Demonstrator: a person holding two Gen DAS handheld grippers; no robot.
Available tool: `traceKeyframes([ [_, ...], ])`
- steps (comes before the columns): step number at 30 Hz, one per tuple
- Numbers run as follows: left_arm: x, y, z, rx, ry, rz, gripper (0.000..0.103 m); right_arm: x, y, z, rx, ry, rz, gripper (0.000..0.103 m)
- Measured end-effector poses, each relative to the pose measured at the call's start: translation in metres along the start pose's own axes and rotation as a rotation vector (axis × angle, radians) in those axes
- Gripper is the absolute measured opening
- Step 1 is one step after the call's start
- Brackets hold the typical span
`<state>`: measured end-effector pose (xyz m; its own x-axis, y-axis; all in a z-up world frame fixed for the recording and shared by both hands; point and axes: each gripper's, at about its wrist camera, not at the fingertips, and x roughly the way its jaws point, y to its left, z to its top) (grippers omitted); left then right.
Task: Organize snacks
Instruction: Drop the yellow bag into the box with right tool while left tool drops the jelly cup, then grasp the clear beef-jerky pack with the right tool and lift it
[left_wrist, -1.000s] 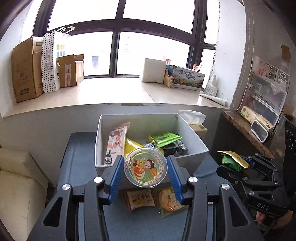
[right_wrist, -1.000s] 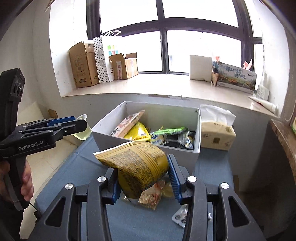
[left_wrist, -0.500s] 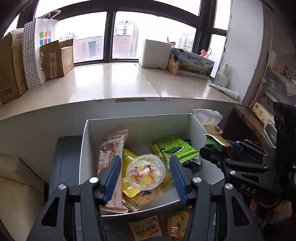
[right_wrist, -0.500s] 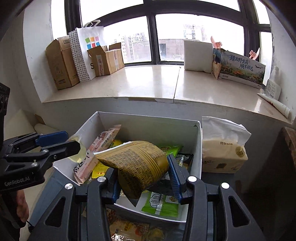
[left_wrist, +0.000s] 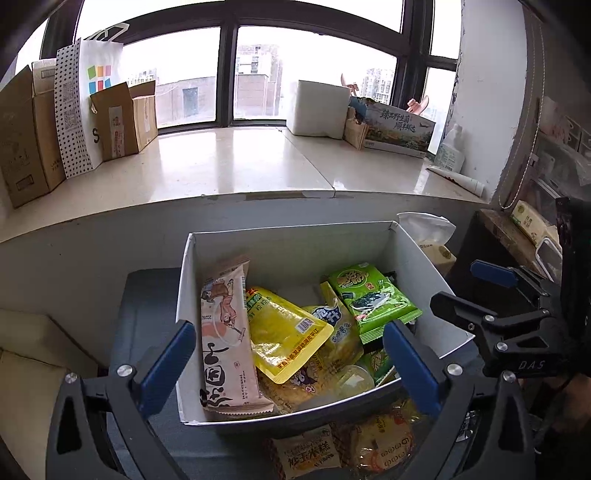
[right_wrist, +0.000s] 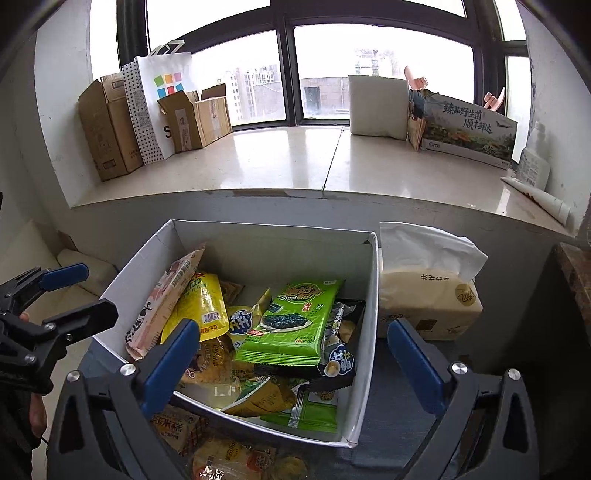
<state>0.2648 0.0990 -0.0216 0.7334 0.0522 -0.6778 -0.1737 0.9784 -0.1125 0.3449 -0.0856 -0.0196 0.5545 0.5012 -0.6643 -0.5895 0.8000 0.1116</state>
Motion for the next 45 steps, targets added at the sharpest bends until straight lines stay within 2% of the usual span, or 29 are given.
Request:
traceKeyframes([
  [4, -0.025, -0.012, -0.014, 0.039, -0.029, 0.006, 0.103, -0.027, 0.001, -0.01, 0.019, -0.047, 0.037, 0.103],
  [7, -0.046, -0.026, -0.036, 0.086, -0.045, -0.015, 0.103, -0.05, 0.004, -0.031, 0.016, -0.057, 0.021, 0.103],
  [12, -0.078, -0.042, -0.081, 0.062, -0.055, -0.107, 0.103, -0.091, 0.01, -0.086, 0.0, -0.078, -0.028, 0.103],
  [14, -0.087, -0.047, -0.101, 0.045, -0.057, -0.113, 0.103, -0.104, 0.011, -0.112, 0.017, -0.077, -0.036, 0.103],
  [17, -0.099, -0.053, -0.128, 0.016, -0.05, -0.127, 0.103, -0.116, 0.009, -0.148, 0.061, -0.033, -0.053, 0.103],
  [21, -0.103, -0.057, -0.156, -0.027, 0.009, -0.182, 0.103, -0.122, 0.01, -0.191, 0.073, 0.023, -0.097, 0.103],
  [25, -0.103, -0.062, -0.172, -0.011, 0.034, -0.17, 0.103, -0.113, 0.003, -0.218, 0.076, 0.09, -0.136, 0.103],
  [28, -0.101, -0.061, -0.176, -0.018, 0.044, -0.167, 0.103, -0.105, -0.006, -0.221, 0.079, 0.101, -0.103, 0.103],
  [30, -0.097, -0.059, -0.177, -0.024, 0.056, -0.183, 0.103, -0.095, -0.014, -0.217, 0.033, 0.102, -0.084, 0.103],
  [33, -0.092, -0.06, -0.178, -0.023, 0.074, -0.181, 0.103, -0.071, -0.027, -0.209, -0.084, 0.152, -0.169, 0.103],
  [35, -0.091, -0.061, -0.178, -0.019, 0.073, -0.183, 0.103, -0.061, -0.033, -0.204, -0.12, 0.16, -0.17, 0.103],
  [40, -0.09, -0.069, -0.174, -0.002, 0.057, -0.198, 0.103, -0.044, -0.043, -0.197, -0.1, 0.172, -0.117, 0.103],
  [45, -0.091, -0.077, -0.173, 0.027, 0.06, -0.202, 0.103, -0.028, -0.054, -0.196, -0.105, 0.184, -0.022, 0.103],
])
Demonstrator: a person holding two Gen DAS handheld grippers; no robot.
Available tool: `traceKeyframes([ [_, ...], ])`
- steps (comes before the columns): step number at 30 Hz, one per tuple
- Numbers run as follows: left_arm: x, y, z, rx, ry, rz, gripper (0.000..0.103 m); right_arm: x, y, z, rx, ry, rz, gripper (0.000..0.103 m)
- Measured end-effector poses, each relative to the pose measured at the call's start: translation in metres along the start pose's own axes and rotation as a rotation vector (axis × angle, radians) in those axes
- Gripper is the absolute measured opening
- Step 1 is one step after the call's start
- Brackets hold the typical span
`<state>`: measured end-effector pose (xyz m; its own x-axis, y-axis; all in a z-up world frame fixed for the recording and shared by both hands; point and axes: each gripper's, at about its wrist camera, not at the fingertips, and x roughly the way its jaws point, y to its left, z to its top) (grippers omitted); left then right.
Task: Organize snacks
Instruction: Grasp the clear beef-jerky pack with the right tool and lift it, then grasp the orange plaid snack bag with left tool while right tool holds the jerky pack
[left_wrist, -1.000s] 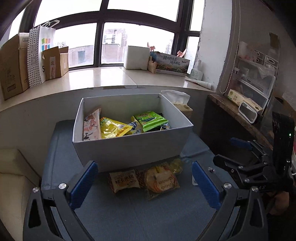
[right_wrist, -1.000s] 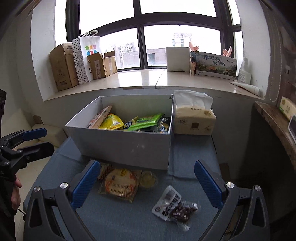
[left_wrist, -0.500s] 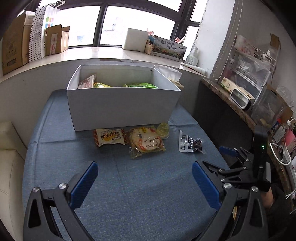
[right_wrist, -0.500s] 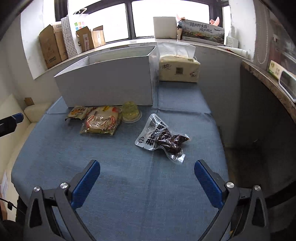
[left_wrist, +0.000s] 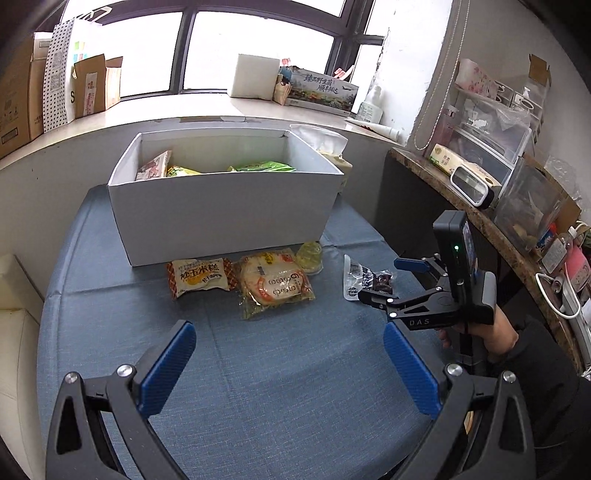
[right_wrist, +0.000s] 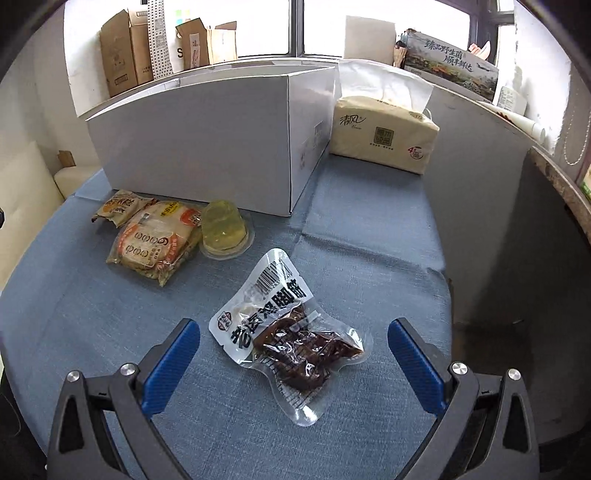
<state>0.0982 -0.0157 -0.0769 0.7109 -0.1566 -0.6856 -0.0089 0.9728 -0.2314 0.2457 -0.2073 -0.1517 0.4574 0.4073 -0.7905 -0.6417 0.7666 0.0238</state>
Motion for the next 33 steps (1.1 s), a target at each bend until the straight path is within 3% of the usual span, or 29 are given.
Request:
traceKeyframes([
  [8, 0.003, -0.005, 0.0, 0.011, 0.003, -0.001, 0.103, 0.013, -0.011, -0.004, -0.152, 0.053, 0.083, 0.103],
  [16, 0.008, -0.012, -0.004, 0.043, 0.018, 0.019, 0.103, 0.021, -0.011, 0.005, -0.187, 0.055, 0.119, 0.102],
  [18, 0.008, -0.012, -0.005, 0.046, 0.022, 0.017, 0.103, 0.018, -0.009, 0.003, -0.201, 0.034, 0.139, 0.093],
  [20, 0.009, -0.011, -0.006, 0.049, 0.025, 0.016, 0.103, 0.014, -0.007, 0.003, -0.207, 0.016, 0.145, 0.063],
  [26, 0.012, -0.003, -0.009, 0.034, 0.032, 0.028, 0.103, 0.004, 0.002, 0.001, -0.212, 0.0, 0.149, 0.053],
  [33, 0.02, 0.022, -0.007, -0.015, 0.042, 0.071, 0.103, -0.015, 0.017, -0.003, -0.156, -0.021, 0.105, 0.053],
])
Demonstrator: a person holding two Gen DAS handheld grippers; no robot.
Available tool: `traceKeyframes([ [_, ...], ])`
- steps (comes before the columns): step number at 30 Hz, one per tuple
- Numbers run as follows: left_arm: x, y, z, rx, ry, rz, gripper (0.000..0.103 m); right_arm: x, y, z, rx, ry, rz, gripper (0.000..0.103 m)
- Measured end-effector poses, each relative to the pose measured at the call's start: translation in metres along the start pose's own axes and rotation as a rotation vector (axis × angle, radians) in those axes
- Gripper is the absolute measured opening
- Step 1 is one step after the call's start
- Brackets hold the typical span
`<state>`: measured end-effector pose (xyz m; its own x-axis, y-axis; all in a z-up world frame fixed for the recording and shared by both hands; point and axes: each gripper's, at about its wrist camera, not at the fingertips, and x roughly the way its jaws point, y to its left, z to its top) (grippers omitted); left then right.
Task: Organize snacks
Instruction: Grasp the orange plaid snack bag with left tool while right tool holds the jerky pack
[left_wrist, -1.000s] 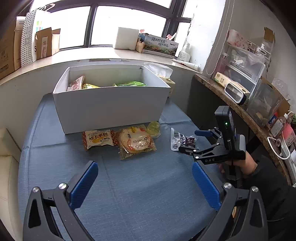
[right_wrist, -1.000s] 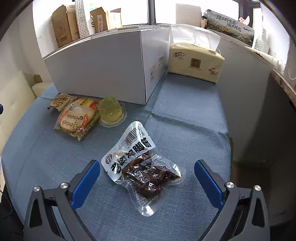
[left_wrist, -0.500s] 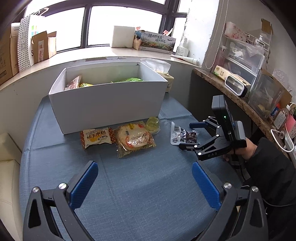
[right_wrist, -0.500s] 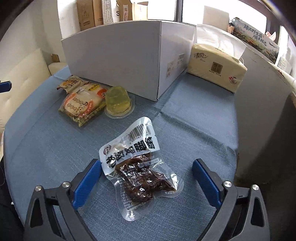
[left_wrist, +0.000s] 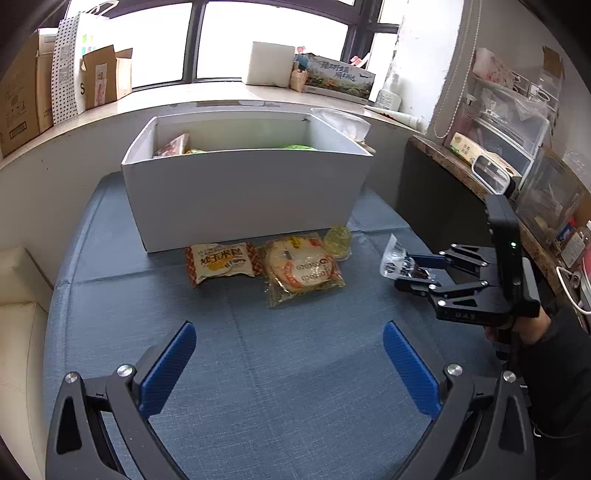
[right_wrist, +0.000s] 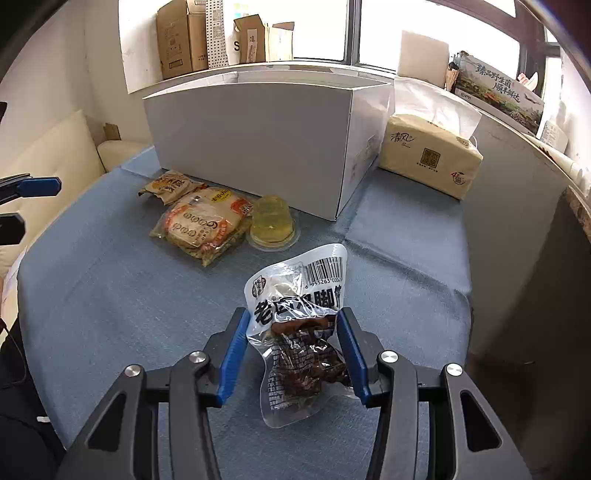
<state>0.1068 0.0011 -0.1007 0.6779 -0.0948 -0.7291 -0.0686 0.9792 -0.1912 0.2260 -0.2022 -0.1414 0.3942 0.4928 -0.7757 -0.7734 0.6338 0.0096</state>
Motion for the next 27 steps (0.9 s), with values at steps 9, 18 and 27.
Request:
traceKeyframes([
  [9, 0.044, 0.046, 0.023, -0.078, 0.016, 0.103, 0.103, -0.048, 0.03, 0.004, 0.137, -0.074, -0.026, 0.053],
  [18, 0.115, 0.055, 0.051, -0.05, 0.079, 0.208, 0.103, -0.083, 0.059, -0.003, 0.172, -0.148, 0.019, 0.053],
  [27, 0.15, 0.06, 0.05, -0.062, 0.131, 0.247, 0.103, -0.075, 0.055, -0.013, 0.225, -0.123, 0.038, 0.053],
])
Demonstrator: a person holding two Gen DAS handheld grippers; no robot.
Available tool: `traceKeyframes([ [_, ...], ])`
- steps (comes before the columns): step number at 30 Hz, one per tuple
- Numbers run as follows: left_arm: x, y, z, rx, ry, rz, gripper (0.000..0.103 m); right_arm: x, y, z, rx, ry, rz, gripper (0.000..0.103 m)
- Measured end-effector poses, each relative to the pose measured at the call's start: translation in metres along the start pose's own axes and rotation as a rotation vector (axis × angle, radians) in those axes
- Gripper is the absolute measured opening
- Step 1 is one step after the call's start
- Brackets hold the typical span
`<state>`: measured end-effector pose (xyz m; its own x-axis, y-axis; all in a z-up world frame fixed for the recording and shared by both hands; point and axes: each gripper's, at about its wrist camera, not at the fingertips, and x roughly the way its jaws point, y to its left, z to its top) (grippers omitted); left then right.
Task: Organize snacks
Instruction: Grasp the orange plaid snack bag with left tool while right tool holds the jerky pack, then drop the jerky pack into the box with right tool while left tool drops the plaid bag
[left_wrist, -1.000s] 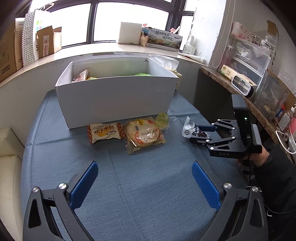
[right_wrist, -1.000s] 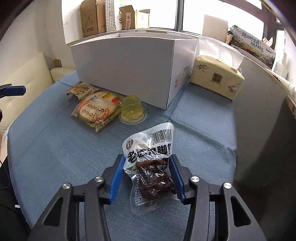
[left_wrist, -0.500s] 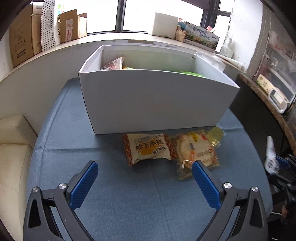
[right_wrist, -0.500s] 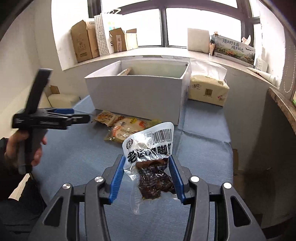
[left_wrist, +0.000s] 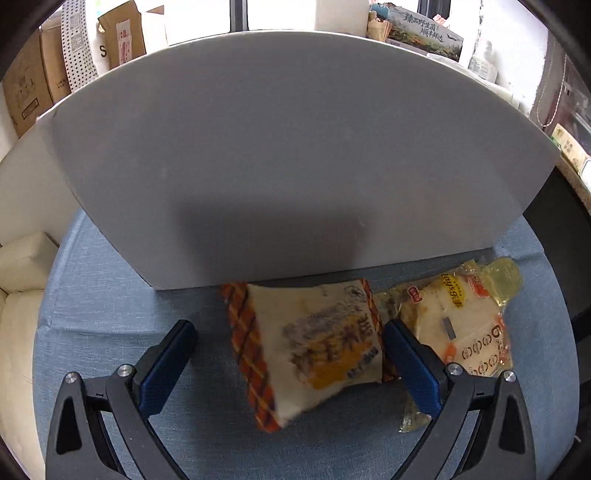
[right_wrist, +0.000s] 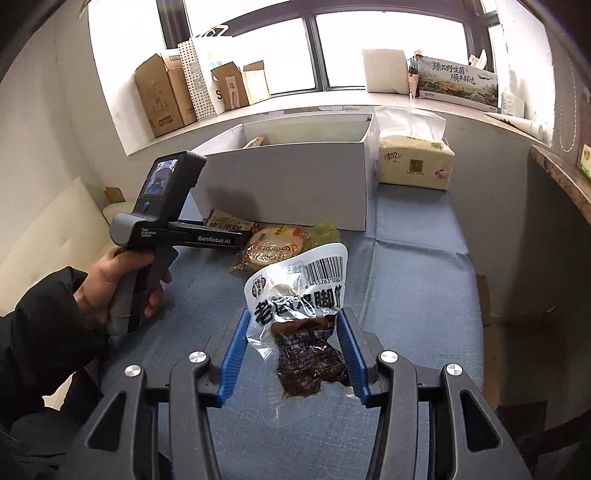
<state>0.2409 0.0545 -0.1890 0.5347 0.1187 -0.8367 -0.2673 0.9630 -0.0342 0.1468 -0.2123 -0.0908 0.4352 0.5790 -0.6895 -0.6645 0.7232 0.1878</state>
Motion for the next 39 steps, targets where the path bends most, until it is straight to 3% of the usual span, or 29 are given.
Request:
traceKeyframes([
  [2, 0.0, 0.0, 0.0, 0.001, -0.001, 0.003, 0.103, 0.002, 0.002, -0.002, -0.008, 0.002, 0.007, 0.053],
  [4, -0.003, 0.001, -0.001, 0.006, -0.009, 0.013, 0.095, 0.007, 0.002, -0.004, -0.011, 0.017, 0.003, 0.053],
  [7, -0.016, 0.001, -0.005, 0.023, -0.02, -0.019, 0.03, 0.01, 0.001, -0.004, 0.004, 0.017, 0.015, 0.053],
  [8, -0.019, 0.0, -0.007, 0.027, -0.014, -0.032, 0.021, 0.011, 0.002, -0.004, 0.0, 0.018, 0.013, 0.053],
  [12, -0.023, -0.003, -0.014, 0.068, -0.015, -0.024, 0.02, 0.011, 0.006, -0.003, -0.006, 0.016, 0.018, 0.053],
  [17, -0.036, 0.004, -0.019, 0.047, -0.019, -0.091, 0.02, 0.012, 0.008, -0.001, -0.006, 0.019, 0.017, 0.053],
  [27, -0.139, 0.018, -0.033, 0.058, -0.173, -0.195, 0.02, 0.008, 0.01, 0.004, -0.001, -0.002, 0.036, 0.053],
  [33, -0.195, 0.021, -0.014, 0.067, -0.267, -0.22, 0.02, -0.002, 0.019, 0.032, -0.027, -0.063, 0.044, 0.053],
  [39, -0.205, 0.024, 0.045, 0.061, -0.33, -0.18, 0.02, -0.001, 0.02, 0.094, -0.056, -0.147, 0.03, 0.053],
])
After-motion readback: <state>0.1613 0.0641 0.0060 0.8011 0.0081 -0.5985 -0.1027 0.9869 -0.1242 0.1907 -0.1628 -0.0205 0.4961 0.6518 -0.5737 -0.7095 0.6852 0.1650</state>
